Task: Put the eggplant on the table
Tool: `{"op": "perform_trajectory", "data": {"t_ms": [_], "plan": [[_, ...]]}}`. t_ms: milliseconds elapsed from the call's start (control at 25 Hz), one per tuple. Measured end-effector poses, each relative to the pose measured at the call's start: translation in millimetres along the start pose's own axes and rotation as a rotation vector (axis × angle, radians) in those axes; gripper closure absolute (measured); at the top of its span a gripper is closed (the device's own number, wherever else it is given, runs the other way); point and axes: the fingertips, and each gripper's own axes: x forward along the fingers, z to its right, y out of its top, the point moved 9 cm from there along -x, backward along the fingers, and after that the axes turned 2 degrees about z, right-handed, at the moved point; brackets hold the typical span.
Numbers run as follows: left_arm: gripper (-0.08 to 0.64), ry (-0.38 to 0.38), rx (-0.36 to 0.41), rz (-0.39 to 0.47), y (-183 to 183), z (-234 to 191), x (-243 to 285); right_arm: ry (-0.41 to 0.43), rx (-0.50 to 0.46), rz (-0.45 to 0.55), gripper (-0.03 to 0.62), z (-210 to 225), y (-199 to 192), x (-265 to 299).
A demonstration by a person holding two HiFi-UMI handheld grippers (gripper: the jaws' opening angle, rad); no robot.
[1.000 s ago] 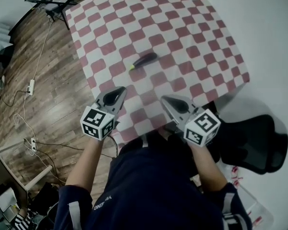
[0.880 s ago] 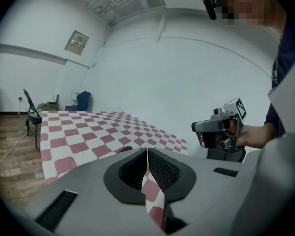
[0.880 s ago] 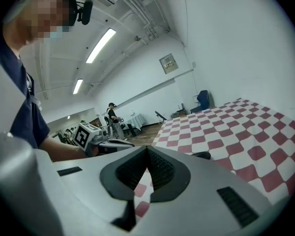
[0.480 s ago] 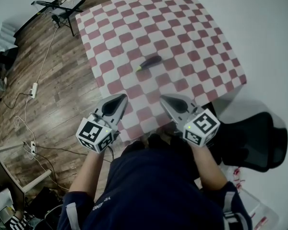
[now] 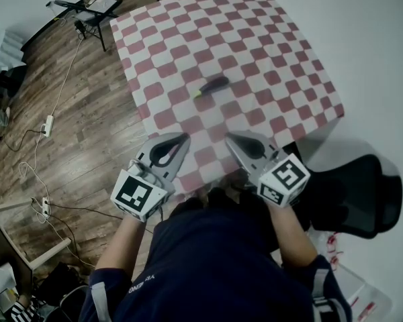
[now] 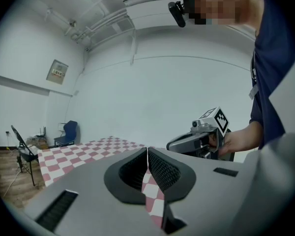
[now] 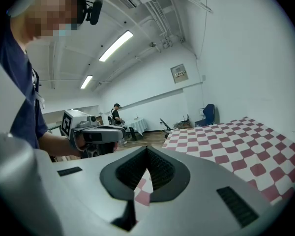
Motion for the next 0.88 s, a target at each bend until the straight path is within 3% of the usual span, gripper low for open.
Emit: {"op": "perform_trajectory", "data": {"t_ms": [880], "plan": [[0.529, -0.008, -0.022, 0.013, -5, -7, 9, -0.030, -0.004, 0.001, 0.583, 6, 5, -4]]}}
